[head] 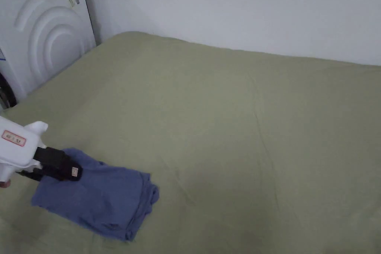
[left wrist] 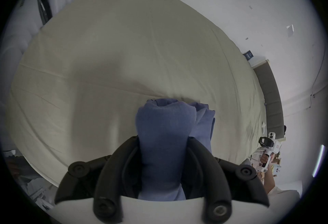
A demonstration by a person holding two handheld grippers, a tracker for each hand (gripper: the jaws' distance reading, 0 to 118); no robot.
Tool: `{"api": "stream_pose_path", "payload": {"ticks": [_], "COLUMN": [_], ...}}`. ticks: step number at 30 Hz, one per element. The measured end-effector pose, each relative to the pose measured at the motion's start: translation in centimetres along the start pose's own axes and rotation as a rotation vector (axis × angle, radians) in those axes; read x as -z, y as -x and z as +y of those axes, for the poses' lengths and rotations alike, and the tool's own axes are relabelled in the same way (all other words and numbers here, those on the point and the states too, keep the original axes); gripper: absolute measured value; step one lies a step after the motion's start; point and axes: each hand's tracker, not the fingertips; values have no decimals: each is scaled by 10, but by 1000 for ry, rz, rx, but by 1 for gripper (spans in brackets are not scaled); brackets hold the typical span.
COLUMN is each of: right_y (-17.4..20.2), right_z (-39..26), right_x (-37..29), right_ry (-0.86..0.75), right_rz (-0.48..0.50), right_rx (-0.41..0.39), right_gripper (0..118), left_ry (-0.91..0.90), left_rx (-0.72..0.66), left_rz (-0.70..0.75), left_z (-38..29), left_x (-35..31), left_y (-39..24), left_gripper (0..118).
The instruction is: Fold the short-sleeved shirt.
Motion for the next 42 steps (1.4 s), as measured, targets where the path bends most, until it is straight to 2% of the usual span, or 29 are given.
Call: {"api": "stream_pose_path", "payload": {"ticks": [2, 5, 6, 7, 9, 10, 12, 15, 16, 17, 19, 20, 22, 23, 24, 26, 28, 31, 35, 42], "right_y": [2, 5, 6, 8, 10, 13, 19, 35, 44, 53, 75, 89, 115, 129, 139, 160, 178, 197, 211, 217], "right_z": [3, 7, 8, 10, 13, 13, 15, 16, 15, 15, 12, 9, 2, -2, -7, -19, -29, -38, -48, -58], "right_x": [1, 3, 4, 3, 0, -2, -6, -17, -22, -27, -38, -44, -52, -55, -57, -59, -60, -64, -68, -85], "right_ry": [-6, -2, -1, 1, 1, -1, -3, -23, -45, -67, -138, -190, -289, -345, -388, -501, -626, -733, -779, -787], "right_rz": [1, -10, -12, -11, -8, -4, -2, -24, -41, -63, -149, -219, -351, -437, -512, -631, -712, -760, -780, -745], "right_rx": [1, -13, -17, -23, -44, -51, -69, -141, -173, -205, -307, -366, -484, -538, -598, -705, -769, -822, -887, -892], "right_gripper": [1, 1, 1, 1, 1, 1, 1, 1, 1, 1, 1, 1, 1, 1, 1, 1, 1, 1, 1, 1], "left_ry": [4, -28, -56, -70, -114, -79, -122, -233, -279, -321, -402, -422, -490, -518, -579, -686, -799, -860, -910, -956], "left_rx": [-17, -1, 6, 7, -11, -52, -35, 33, 52, 105, 205, 250, 326, 351, 345, 376, 460, 470, 514, 566], "left_rz": [5, 69, 109, 107, 111, 56, 92, 145, 109, 118, 157, 184, 173, 156, 148, 146, 174, 137, 199, 208], "left_z": [2, -1, -2, 0, -3, -8, -23, -32, -40, -46, -65, -74, -94, -95, -104, -126, -149, -174, -193, -214], "left_x": [-1, -4, -6, -13, -26, -29, -40, -54, -57, -59, -56, -51, -42, -32, -29, -23, -16, -8, 0, -15], "left_y": [0, 6, 3, 24, 21, 15, -8, -37, -56, -80, -132, -159, -210, -214, -236, -283, -329, -383, -421, -441], "left_gripper": [35, 58, 97, 116, 118, 118, 118, 117, 112, 98, 31, 12, 11, 11, 9, 6, 2, 2, 1, 2]}}
